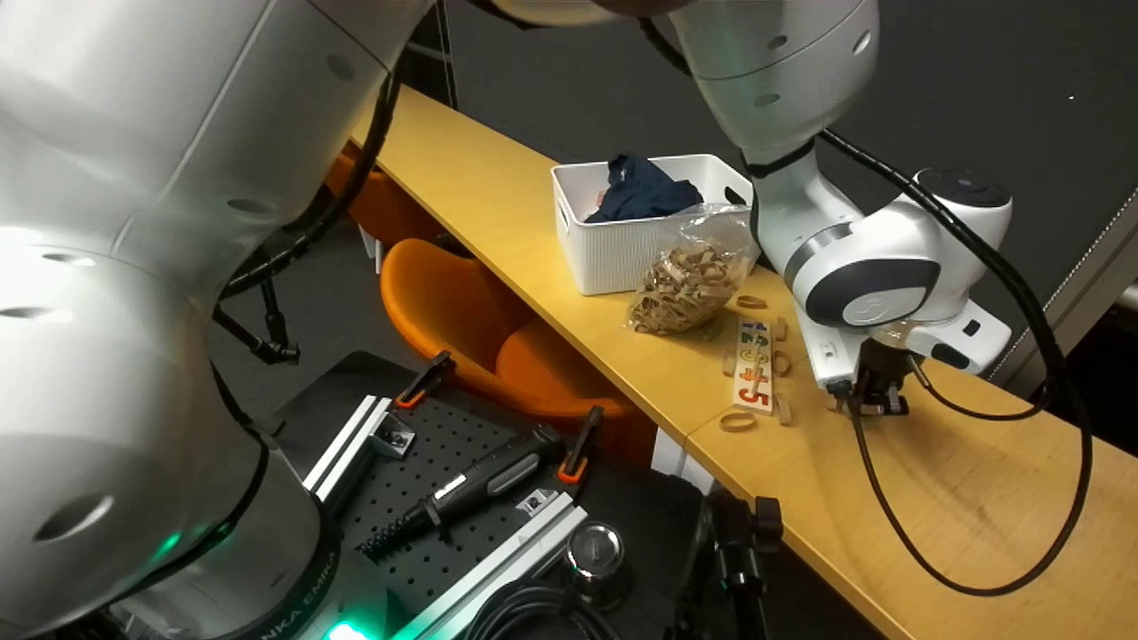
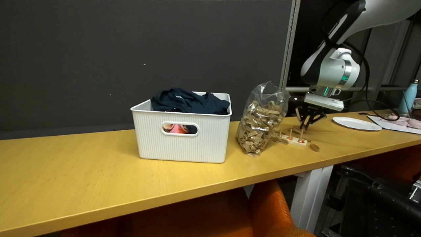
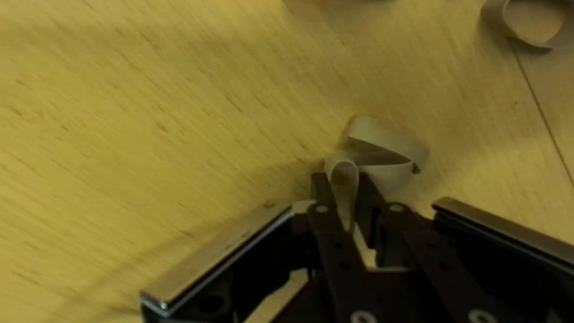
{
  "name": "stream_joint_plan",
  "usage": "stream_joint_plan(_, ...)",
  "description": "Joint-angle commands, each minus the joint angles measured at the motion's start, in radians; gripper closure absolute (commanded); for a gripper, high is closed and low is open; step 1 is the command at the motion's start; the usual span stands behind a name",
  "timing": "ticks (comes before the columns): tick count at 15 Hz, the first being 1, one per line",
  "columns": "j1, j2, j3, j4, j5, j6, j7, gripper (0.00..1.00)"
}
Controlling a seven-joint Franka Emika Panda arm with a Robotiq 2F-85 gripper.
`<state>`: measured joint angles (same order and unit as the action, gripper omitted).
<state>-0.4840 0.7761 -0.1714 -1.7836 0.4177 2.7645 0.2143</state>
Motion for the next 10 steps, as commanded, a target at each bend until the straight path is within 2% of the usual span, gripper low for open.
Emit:
stream_joint_plan(1,0.001,0.038,0.008,0.054,-0.011,-0.024,-0.006,0.55)
stream_joint_plan(5,0.017,0.025,0.012,0.034,-0.011,-0.006,-0.014,0.37)
stream_joint_plan(6,0.022,0.029,0.011,0.04,-0.012,-0.009,-0.011,0.39)
stream_joint_plan(10,0.035,0.057,0.015,0.082,-0.016,-0.031,-0.005,0.39)
